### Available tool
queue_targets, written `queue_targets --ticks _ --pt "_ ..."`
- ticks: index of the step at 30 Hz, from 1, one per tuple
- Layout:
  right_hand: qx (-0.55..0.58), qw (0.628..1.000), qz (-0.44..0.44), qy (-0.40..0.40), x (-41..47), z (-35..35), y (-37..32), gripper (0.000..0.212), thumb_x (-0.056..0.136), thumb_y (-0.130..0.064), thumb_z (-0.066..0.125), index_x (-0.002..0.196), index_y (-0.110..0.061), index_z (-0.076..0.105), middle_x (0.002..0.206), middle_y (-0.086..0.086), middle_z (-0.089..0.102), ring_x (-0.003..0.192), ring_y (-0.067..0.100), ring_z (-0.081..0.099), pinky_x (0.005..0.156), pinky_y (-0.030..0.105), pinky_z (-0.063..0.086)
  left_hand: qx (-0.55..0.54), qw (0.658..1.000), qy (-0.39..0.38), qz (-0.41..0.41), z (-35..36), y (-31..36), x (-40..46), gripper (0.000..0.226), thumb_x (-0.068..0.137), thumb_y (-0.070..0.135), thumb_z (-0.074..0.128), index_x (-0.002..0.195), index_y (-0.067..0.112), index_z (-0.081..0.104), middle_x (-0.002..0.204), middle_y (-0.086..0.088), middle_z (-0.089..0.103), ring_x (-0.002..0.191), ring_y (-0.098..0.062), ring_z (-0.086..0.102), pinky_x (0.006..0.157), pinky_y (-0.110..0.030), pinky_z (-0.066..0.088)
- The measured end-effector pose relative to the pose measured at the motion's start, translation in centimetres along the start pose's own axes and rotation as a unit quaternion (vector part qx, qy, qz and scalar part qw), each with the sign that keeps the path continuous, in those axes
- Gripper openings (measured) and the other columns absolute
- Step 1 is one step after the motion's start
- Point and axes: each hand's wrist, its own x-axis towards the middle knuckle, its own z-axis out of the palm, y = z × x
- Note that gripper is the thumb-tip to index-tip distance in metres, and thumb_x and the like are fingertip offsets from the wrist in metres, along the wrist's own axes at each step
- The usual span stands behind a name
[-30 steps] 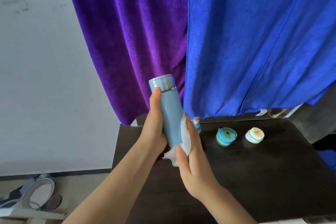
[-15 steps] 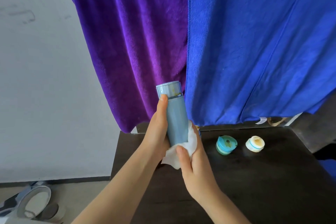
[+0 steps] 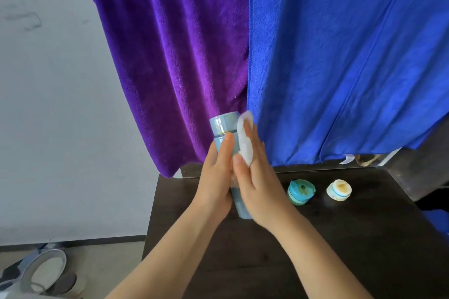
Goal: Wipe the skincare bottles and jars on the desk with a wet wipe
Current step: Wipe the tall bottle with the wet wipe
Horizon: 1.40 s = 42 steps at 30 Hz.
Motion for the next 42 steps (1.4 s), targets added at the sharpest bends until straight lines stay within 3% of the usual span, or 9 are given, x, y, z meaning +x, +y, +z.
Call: queue_targets --ticks 2,5,10,13,16,21,29,36,42 --pt "-0.009 1.000 -0.013 -0.013 -2.6 0.9 1.0 0.058 0.094 -0.039 0.028 0.136 -0.054 -0.010 0.152 -0.028 -0.007 0.140 -0.009 -0.002 0.117 0.022 0.006 -0.009 0.997 0.074 -0.015 -0.5 0.7 1.0 0.034 0.092 0.042 0.046 0.107 0.015 0.061 0.085 -0.006 0.072 0.076 -0.017 0.070 0.066 -0.028 0.056" --pt "0.010 0.999 0.012 -0.034 -6.1 2.2 2.3 0.061 0.089 -0.043 0.028 0.137 -0.055 -0.008 0.150 -0.035 -0.010 0.141 -0.005 -0.002 0.119 0.030 0.006 -0.008 0.993 0.118 -0.007 -1.5 1.2 1.9 0.036 0.089 0.047 0.048 0.101 0.014 0.060 0.084 -0.009 0.061 0.076 -0.020 0.060 0.071 -0.035 0.051" --pt "-0.064 0.998 -0.014 0.026 -1.9 1.0 0.1 0.059 0.087 -0.046 0.021 0.131 -0.057 -0.017 0.140 -0.037 -0.032 0.137 -0.006 -0.022 0.118 0.029 0.000 -0.021 0.999 0.035 -0.029 -1.2 -0.5 -0.1 0.040 0.092 0.044 0.040 0.110 0.015 0.062 0.099 -0.007 0.072 0.090 -0.017 0.069 0.077 -0.028 0.055" --pt "-0.031 0.999 -0.017 0.016 1.0 0.3 -1.0 0.054 0.093 -0.040 0.024 0.133 -0.044 -0.012 0.146 -0.029 -0.019 0.138 -0.011 -0.011 0.116 0.018 0.006 -0.034 0.999 -0.004 -0.011 -0.6 -1.2 -0.9 0.031 0.097 0.032 0.037 0.114 0.022 0.060 0.106 0.000 0.072 0.102 -0.009 0.066 0.086 -0.024 0.052" --pt "-0.004 0.999 -0.026 -0.026 -0.9 0.8 -0.3 0.057 0.095 -0.031 0.028 0.140 -0.041 -0.005 0.150 -0.028 -0.005 0.137 -0.015 0.001 0.108 0.004 0.007 -0.030 0.999 0.038 -0.008 -1.2 -0.1 -0.2 0.031 0.094 0.039 0.040 0.101 0.022 0.064 0.084 0.001 0.071 0.078 -0.009 0.069 0.069 -0.024 0.054" --pt "0.028 0.997 0.030 -0.062 -6.2 2.3 1.6 0.060 0.094 -0.022 0.038 0.140 -0.043 0.004 0.149 -0.029 0.009 0.136 -0.015 0.008 0.106 0.002 0.008 -0.066 0.989 0.123 -0.053 -2.9 0.9 1.2 0.049 0.085 0.057 0.046 0.096 0.011 0.060 0.073 -0.005 0.063 0.062 -0.016 0.063 0.060 -0.030 0.052" --pt "0.077 0.996 0.048 0.022 -0.1 1.0 -0.5 0.056 0.090 -0.042 0.034 0.141 -0.021 0.025 0.131 0.003 0.049 0.114 0.003 0.053 0.094 0.021 0.047 -0.047 0.998 -0.029 -0.025 -1.8 -0.5 -0.3 0.043 0.069 0.053 0.049 0.092 0.021 0.066 0.076 0.000 0.072 0.076 -0.011 0.069 0.068 -0.023 0.057" --pt "0.046 0.997 0.055 0.002 -4.7 2.6 1.3 0.056 0.084 -0.049 0.039 0.133 -0.052 0.013 0.131 -0.002 0.048 0.122 0.006 0.047 0.105 0.033 0.038 -0.063 0.995 0.053 -0.064 -2.1 1.9 1.7 0.051 0.079 0.062 0.044 0.090 0.015 0.061 0.056 0.000 0.063 0.048 -0.012 0.062 0.048 -0.024 0.050" --pt "-0.083 0.993 0.006 0.081 -5.2 3.3 2.1 0.057 0.088 -0.048 0.037 0.138 -0.038 0.011 0.130 -0.024 0.026 0.124 -0.013 0.028 0.104 0.020 0.036 0.030 0.991 0.127 0.011 -1.3 0.6 0.9 0.035 0.091 0.046 0.047 0.113 0.019 0.050 0.090 -0.001 0.059 0.079 -0.014 0.059 0.069 -0.030 0.050"
